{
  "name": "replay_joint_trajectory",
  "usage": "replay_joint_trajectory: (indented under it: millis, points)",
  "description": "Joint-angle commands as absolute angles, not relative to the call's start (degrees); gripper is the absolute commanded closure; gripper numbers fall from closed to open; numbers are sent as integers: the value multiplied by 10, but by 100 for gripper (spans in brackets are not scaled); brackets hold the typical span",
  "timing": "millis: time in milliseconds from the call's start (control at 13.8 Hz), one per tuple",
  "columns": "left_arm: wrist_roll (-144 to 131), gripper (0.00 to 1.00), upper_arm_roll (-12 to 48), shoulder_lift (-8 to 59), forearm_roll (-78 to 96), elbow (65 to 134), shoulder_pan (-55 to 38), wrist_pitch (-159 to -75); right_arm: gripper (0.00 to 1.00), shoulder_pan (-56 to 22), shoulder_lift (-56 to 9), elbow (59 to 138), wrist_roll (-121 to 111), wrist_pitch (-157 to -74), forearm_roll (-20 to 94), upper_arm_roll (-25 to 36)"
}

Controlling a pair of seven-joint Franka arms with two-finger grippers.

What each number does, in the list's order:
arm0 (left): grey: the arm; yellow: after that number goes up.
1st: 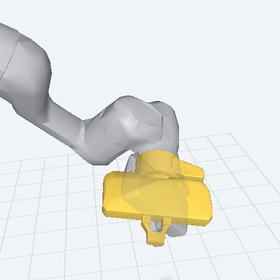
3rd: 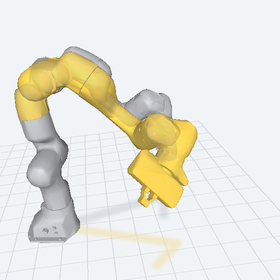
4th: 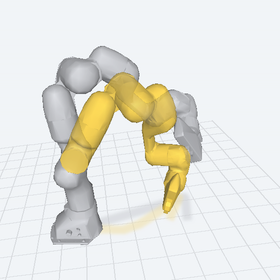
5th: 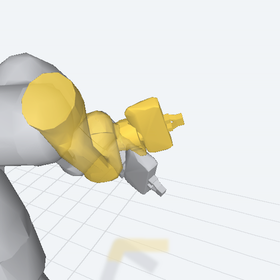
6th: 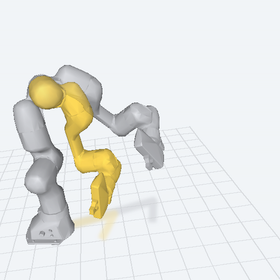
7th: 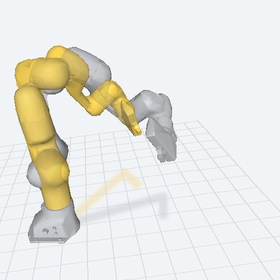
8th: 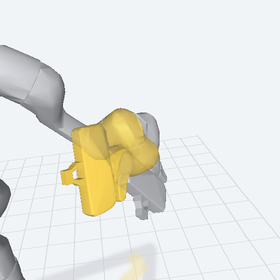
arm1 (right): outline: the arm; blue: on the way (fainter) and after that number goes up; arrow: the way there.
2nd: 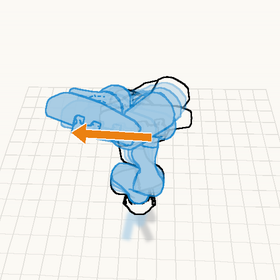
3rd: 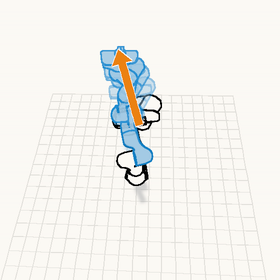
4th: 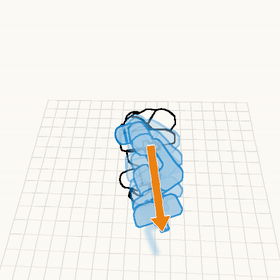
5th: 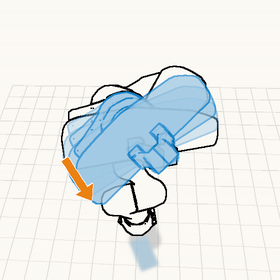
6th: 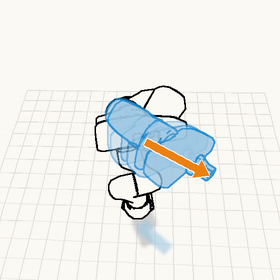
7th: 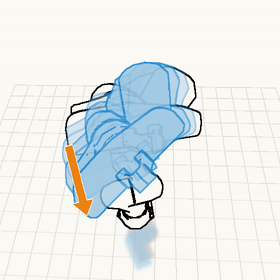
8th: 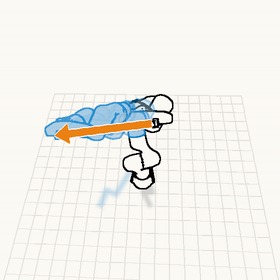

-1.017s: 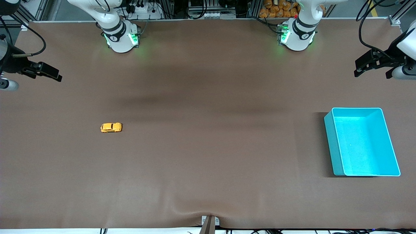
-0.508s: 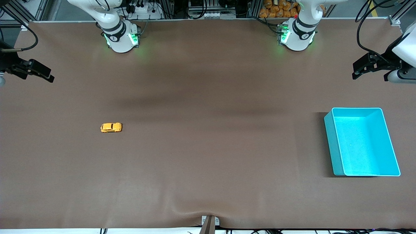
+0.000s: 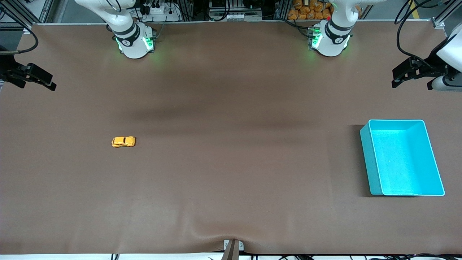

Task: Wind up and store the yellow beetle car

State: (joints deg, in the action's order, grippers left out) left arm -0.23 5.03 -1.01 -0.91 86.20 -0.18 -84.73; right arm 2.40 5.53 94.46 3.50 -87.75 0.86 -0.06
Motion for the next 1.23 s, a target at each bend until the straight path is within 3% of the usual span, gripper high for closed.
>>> replay_joint_trajectory:
  millis: [0,1162]
  points:
    - [-11,0,52,-7,-15,856,-4,-854,0,4,42,925,13,-870,1,18]
    - [-3,0,50,-2,-18,860,4,-871,0,-13,11,931,-87,-873,11,18]
